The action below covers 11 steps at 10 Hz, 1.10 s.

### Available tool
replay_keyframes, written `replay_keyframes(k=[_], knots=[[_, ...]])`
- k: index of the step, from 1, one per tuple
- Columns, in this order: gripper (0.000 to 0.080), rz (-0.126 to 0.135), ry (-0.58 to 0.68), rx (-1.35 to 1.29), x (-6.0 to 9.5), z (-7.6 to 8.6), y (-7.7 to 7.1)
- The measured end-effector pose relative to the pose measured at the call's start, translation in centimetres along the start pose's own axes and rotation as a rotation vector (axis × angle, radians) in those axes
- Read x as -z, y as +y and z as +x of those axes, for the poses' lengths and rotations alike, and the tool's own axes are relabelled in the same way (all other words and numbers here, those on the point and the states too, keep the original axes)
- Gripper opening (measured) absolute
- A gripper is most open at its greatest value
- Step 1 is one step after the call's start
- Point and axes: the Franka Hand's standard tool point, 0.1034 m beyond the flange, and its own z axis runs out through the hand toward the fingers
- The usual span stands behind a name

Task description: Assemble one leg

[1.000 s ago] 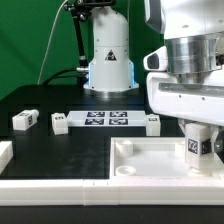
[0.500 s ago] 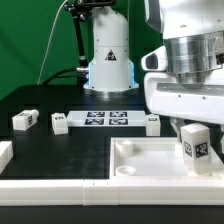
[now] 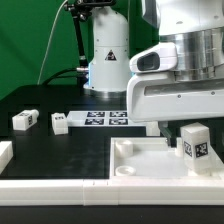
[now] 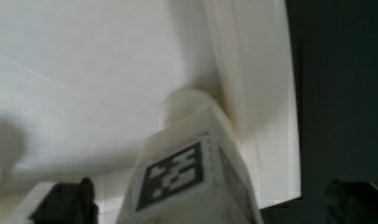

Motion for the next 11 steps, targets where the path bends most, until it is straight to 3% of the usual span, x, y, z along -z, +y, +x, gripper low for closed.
replay_keyframes(k=[3, 5, 7, 8, 11], knots=[[0.0649, -0.028, 0.008, 0.323, 0.25, 0.18, -0.09], [0.0647, -0.028, 0.005, 0.370, 0.14, 0.16, 0.10], [0.0330, -0.028, 0.005, 0.370, 0.13, 0.16, 0.12], [0.0288, -0.027, 0.005, 0.351, 0.13, 0.15, 0.10], [0.0288, -0.027, 0.005, 0.326, 0.10, 0.14, 0.12]])
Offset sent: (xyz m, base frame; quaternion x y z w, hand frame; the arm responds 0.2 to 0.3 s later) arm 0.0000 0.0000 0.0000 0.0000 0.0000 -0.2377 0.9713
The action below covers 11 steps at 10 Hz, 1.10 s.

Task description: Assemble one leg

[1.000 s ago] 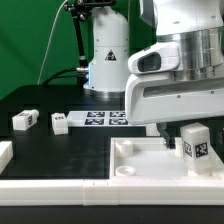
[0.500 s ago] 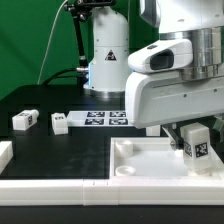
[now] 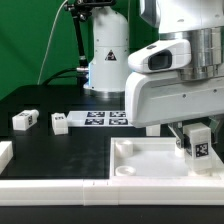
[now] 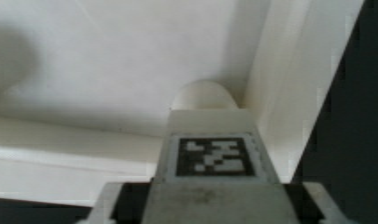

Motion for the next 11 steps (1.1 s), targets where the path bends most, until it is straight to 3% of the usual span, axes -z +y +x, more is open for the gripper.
replay_keyframes(k=[2, 6, 10, 11], knots=[[0.0288, 0.018, 0.007, -0.345, -0.11, -0.06, 0.02], [0.0290, 0.006, 0.021, -0.880, -0.17, -0.14, -0.15], [0.0290, 0.017, 0.016, -1.255, -0.23, -0.18, -0.27], [0.0387, 0.017, 0.015, -1.255, -0.27, -0.20, -0.32]])
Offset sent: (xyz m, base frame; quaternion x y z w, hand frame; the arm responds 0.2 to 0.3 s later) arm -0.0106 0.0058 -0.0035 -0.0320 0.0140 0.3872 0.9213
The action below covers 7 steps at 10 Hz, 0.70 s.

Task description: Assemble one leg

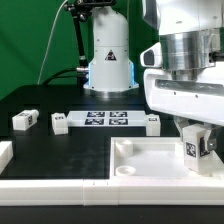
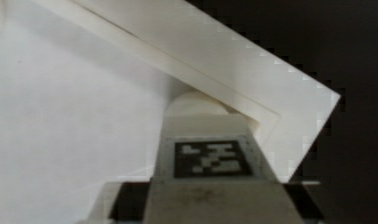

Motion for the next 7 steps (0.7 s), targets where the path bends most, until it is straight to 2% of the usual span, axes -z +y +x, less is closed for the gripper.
replay_keyframes(k=[1, 2, 3, 4, 7], knots=[[0.0387, 0.000, -0.001, 0.030, -0.01, -0.02, 0.00], [0.0559, 0.000, -0.001, 0.031, -0.01, -0.05, -0.02], [0.0559, -0.005, -0.001, 0.112, 0.05, -0.09, -0.07], [0.0629, -0.010, -0.003, 0.271, 0.14, -0.16, -0.15], [0.0649, -0.009, -0.003, 0.627, 0.31, 0.03, -0.31]])
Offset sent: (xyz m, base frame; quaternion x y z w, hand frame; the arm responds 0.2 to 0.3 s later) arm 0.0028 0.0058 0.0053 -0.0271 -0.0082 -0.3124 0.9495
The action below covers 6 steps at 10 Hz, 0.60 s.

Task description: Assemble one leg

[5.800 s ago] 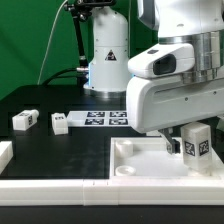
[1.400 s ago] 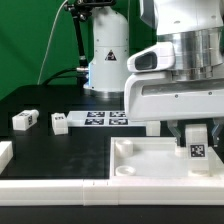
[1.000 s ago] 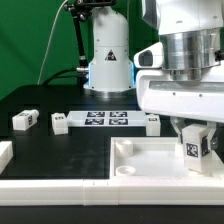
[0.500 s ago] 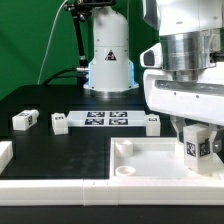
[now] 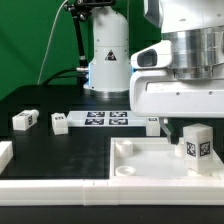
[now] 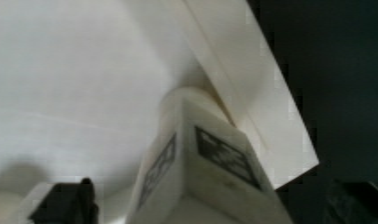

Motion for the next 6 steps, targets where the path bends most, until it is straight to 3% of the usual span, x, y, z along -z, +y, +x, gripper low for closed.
replay_keyframes(k=[2, 4, 6], knots=[[0.0649, -0.005, 0.003, 0.215, 0.05, 0.22, 0.25], [0.0649, -0.043, 0.015, 0.494, 0.17, 0.26, -0.02], [0.0622, -0.046, 0.013, 0.627, 0.17, 0.34, 0.11]])
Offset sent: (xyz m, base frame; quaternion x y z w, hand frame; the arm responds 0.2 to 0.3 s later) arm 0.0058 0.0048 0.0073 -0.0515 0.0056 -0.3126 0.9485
